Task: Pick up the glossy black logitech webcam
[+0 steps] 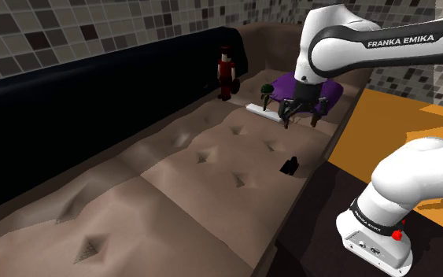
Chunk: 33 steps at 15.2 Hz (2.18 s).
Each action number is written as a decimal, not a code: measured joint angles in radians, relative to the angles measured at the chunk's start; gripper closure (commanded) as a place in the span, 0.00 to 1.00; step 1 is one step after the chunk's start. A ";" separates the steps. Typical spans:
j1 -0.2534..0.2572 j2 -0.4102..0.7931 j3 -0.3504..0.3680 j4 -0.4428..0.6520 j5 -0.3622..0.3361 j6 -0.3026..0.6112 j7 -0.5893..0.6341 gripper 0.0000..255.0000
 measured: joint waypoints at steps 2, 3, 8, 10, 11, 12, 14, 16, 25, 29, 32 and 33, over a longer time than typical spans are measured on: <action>-0.023 0.017 0.043 -0.043 0.018 0.034 0.100 0.00; -0.034 0.033 0.066 -0.065 0.029 0.059 0.150 0.00; -0.092 0.134 0.177 -0.149 0.080 0.173 0.400 0.00; -0.115 0.188 0.214 -0.166 0.095 0.221 0.483 0.00; -0.120 0.204 0.223 -0.175 0.099 0.242 0.499 0.00; -0.122 0.211 0.228 -0.183 0.101 0.256 0.507 0.00; -0.126 0.240 0.240 -0.194 0.105 0.293 0.517 0.00; -0.132 0.267 0.248 -0.204 0.104 0.330 0.519 0.00; -0.134 0.300 0.261 -0.223 0.108 0.382 0.523 1.00; -0.134 0.301 0.261 -0.222 0.108 0.382 0.523 1.00; -0.131 0.276 0.252 -0.209 0.107 0.344 0.521 1.00; -0.131 0.260 0.246 -0.205 0.105 0.325 0.518 1.00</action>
